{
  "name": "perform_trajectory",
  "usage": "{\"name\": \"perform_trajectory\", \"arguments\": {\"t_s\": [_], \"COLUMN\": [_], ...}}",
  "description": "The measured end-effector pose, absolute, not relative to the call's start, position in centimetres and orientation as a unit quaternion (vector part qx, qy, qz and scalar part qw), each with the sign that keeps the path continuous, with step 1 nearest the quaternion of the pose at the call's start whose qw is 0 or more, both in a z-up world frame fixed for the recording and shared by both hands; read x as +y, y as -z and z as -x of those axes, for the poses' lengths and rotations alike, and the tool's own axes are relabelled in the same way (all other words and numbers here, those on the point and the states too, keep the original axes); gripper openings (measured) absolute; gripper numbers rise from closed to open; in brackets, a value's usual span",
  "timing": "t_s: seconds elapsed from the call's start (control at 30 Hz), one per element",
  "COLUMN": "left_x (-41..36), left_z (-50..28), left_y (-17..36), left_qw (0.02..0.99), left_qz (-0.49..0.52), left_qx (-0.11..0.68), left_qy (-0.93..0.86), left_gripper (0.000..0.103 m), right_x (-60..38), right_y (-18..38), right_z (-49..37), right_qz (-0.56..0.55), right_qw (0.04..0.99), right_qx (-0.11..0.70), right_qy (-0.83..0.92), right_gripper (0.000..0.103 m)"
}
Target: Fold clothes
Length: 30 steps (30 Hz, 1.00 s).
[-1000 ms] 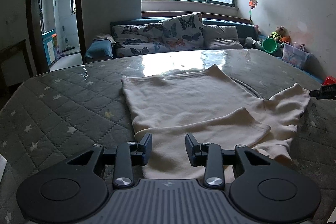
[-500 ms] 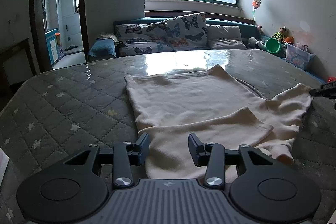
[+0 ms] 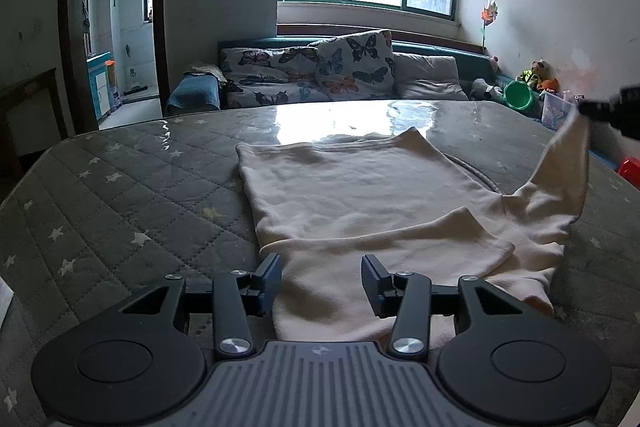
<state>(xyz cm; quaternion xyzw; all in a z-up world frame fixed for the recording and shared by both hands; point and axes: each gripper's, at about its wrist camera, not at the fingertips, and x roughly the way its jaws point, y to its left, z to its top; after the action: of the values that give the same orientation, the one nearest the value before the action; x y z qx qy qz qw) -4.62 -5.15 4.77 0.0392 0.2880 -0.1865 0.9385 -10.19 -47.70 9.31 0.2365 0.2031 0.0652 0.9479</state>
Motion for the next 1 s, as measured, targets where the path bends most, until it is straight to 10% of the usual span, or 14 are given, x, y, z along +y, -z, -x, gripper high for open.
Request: {"name": "perform_trajectory", "arguments": {"t_s": [0.57, 1.0], "left_x": [-4.1, -5.2], "left_z": [5.1, 4.7], "left_y": [-3.8, -4.4], "left_qw": [0.936, 0.931], "left_qz": [-0.014, -0.019], "left_qx": [0.297, 0.29], "left_qy": [0.189, 0.222], "left_gripper": [0.048, 0.046], "right_x": [-29.8, -37.0], "right_y": [-6.9, -5.9], "right_z": [5.9, 9.1], "right_qz": [-0.16, -0.104], "right_qw": [0.902, 0.913], "right_qx": [0.284, 0.335], "right_qy": [-0.283, -0.21], "right_gripper": [0.01, 0.022]}}
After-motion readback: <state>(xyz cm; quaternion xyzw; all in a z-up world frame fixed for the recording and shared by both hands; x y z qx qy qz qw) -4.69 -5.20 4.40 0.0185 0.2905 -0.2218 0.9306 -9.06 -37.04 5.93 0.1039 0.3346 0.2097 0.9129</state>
